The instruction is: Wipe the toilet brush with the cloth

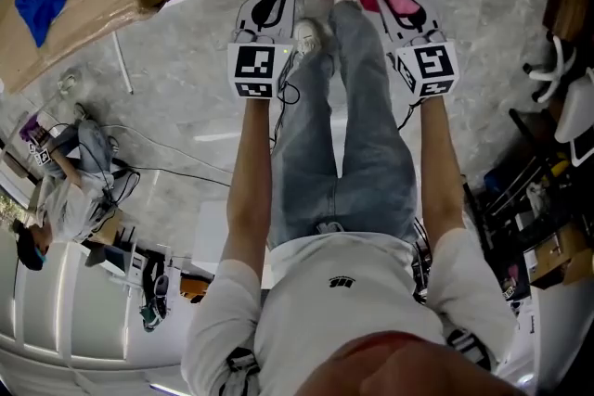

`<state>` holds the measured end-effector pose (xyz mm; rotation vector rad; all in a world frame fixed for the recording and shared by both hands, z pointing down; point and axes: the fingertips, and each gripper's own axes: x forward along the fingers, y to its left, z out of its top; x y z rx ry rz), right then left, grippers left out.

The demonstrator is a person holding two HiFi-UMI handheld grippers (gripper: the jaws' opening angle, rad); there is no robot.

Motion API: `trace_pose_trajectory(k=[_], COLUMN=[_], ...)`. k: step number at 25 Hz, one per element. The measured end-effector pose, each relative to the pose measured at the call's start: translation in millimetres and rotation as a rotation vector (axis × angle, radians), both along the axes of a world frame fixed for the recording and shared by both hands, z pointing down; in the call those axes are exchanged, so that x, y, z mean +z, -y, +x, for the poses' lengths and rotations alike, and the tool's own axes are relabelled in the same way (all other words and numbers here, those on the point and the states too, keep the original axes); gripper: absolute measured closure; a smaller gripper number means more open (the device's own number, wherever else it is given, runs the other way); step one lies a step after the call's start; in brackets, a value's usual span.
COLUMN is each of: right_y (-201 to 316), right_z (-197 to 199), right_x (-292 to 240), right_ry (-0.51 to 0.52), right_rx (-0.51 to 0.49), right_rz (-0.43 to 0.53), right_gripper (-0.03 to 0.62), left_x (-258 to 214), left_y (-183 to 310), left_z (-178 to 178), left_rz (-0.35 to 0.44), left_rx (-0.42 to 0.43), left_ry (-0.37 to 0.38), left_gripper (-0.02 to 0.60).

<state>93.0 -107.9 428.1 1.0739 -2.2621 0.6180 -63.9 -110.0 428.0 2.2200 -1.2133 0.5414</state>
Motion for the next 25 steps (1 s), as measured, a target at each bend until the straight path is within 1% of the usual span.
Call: trace_pose_trajectory(k=[4, 10, 15, 17, 20, 25], right_y=[9.3, 30.8, 39.4, 42.1, 45.8, 57.6], right_z=[4.3, 9.6, 7.4, 6.3, 5.6, -3.2], right_x=[53.3, 130.2, 191.4, 212.6, 238.1, 279.5], right_ry=[0.0, 0.003, -0.008, 0.0, 0.039, 0.09], right_rx=[-0.019, -0.058, -0.119, -0.12, -0.093, -0.092], right_rz=[-0.019, -0.016, -0.007, -0.006, -0.008, 0.045], right_gripper=[0.513, 0.513, 0.511, 0.511, 0.511, 0.51], left_x=[48.6, 118.3, 175.8, 198.5, 228.7, 279.7], left_y=[7.9, 27.1, 37.9, 38.9, 39.4, 47.9], left_z=[9.5, 15.1, 16.6, 17.0, 20.3, 23.4], left_rz=[-0.013, 0.0, 0.014, 0.018, 0.028, 0.056], left_rx=[0.019, 0.03, 0.057, 0.074, 0.1, 0.134], left_ry=[-0.004, 0.0, 0.001, 0.0, -0.004, -0.011], left_gripper=[0.565, 0.565, 0.565, 0.565, 0.565, 0.565])
